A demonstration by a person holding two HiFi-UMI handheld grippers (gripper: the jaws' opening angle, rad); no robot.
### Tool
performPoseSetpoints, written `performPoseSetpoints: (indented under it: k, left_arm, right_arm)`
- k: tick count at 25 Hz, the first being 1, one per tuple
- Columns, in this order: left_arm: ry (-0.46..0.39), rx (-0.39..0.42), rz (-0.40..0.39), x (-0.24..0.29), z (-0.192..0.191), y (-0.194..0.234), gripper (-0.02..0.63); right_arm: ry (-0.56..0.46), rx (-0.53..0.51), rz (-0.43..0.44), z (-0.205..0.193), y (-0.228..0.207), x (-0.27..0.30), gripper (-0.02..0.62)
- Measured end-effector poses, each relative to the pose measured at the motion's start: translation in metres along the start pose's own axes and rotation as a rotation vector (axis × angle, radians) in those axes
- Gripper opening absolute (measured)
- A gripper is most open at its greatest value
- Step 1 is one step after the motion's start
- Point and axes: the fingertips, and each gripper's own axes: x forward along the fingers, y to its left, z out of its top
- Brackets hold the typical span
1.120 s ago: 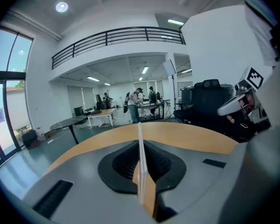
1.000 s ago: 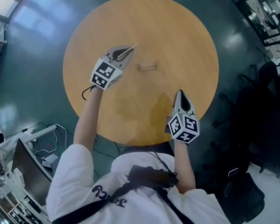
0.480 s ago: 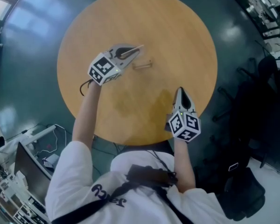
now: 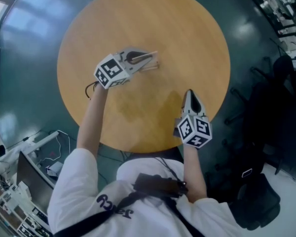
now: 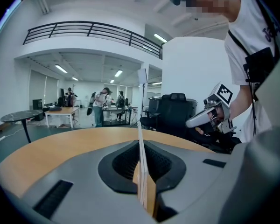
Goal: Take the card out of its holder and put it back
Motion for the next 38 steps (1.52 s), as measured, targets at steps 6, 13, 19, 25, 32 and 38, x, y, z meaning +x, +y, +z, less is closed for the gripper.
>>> performPoseSetpoints:
  k: [6,13,19,25,32,38]
  left_arm:
    - [-0.017,-0.007,-0.025,0.005,0.002,-0.006,0.028]
    - [-0.015,-0.001,-0.042,0.005,0.002,-0.006,0.026]
    - [-0.003,0.012,-0.061,0.007,-0.001,-0.008,0.026]
    - [-0.029,-0.004,-0.06,0.009,0.001,-0.007,0.026]
    - [-0.05,-0.011,-0.066,0.012,0.002,-0.007,0.026]
    - [-0.098,-0.012,-0.08,0.012,0.005,-0.01,0.028]
  right_arm:
    - [0.0,0.005,-0.003,0.001,-0.001,0.0,0.017]
    - [0.009,0.009,-0.007,-0.003,-0.001,0.0,0.017]
    - [0.015,0.01,-0.006,-0.005,0.0,0.003,0.017]
    - [0.025,0.004,0.0,-0.009,0.005,0.005,0.017]
    - [0.031,0.007,-0.006,-0.009,0.002,0.008,0.017]
    - [0.041,0.011,-0.01,-0.013,0.0,0.009,0.017]
